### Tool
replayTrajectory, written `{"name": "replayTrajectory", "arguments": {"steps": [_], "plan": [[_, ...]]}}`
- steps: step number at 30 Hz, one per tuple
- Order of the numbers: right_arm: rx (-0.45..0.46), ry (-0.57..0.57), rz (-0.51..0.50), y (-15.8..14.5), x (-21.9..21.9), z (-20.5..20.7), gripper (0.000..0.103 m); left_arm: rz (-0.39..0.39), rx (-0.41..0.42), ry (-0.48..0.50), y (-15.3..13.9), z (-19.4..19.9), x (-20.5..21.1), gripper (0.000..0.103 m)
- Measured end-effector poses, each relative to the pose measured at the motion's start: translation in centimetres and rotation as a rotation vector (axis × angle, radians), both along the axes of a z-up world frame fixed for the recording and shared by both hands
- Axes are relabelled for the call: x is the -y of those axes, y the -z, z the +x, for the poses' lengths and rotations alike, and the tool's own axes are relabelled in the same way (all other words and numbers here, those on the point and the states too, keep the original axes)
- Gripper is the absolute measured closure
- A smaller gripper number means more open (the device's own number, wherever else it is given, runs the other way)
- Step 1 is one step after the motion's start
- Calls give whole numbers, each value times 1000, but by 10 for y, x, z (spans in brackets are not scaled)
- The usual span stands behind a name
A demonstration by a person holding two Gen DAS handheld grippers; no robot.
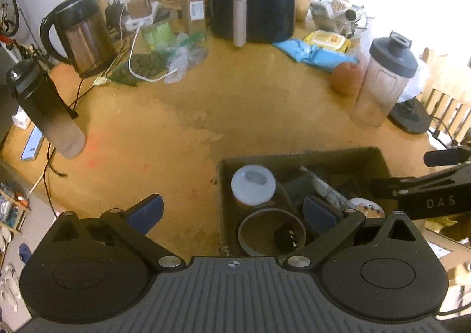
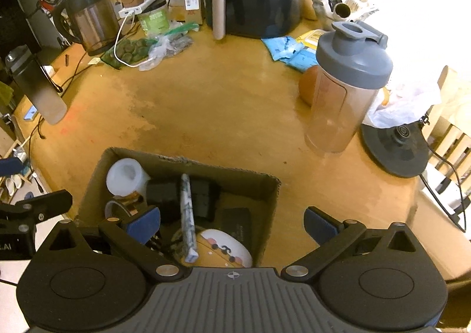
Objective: Organize rigid objects
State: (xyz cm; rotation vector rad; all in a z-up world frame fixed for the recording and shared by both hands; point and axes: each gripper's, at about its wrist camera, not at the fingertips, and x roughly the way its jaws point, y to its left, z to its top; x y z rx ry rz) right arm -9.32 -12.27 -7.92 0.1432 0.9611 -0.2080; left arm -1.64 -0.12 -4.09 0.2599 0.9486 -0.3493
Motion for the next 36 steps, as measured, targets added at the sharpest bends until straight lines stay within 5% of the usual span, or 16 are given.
{"name": "replayTrajectory", "arguments": {"steps": [17, 36], "plan": [[-200, -3, 7, 15, -7, -7, 0, 62, -252, -1, 24, 9, 1, 0], [-341, -5, 68, 36, -10, -12, 0, 96, -326, 6, 34, 5, 4, 0]]}}
